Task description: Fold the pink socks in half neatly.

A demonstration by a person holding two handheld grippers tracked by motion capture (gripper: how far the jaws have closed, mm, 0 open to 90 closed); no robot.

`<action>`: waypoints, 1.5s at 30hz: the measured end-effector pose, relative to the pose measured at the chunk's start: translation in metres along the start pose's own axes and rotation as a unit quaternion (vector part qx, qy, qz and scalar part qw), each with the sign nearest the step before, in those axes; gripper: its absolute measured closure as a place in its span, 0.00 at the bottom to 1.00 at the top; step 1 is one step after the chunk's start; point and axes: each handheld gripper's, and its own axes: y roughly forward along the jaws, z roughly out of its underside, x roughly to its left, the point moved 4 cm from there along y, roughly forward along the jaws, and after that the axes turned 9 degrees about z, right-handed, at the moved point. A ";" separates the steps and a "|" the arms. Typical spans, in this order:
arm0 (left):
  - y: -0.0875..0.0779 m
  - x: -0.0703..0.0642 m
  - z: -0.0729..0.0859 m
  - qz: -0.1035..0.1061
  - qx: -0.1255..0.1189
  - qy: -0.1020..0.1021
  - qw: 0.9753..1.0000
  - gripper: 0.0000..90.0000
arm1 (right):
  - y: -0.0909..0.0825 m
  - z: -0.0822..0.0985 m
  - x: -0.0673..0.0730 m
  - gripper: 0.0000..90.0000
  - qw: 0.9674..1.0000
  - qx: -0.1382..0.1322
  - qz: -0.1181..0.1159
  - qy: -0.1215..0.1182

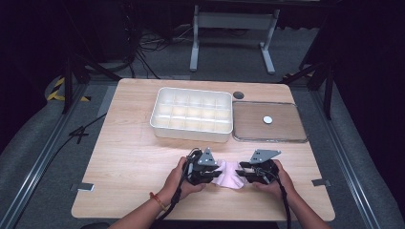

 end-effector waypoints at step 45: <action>-0.001 -0.003 -0.026 -0.008 -0.035 0.004 0.999 0.65 | -0.003 0.004 -0.006 0.63 1.000 0.004 -0.004 0.010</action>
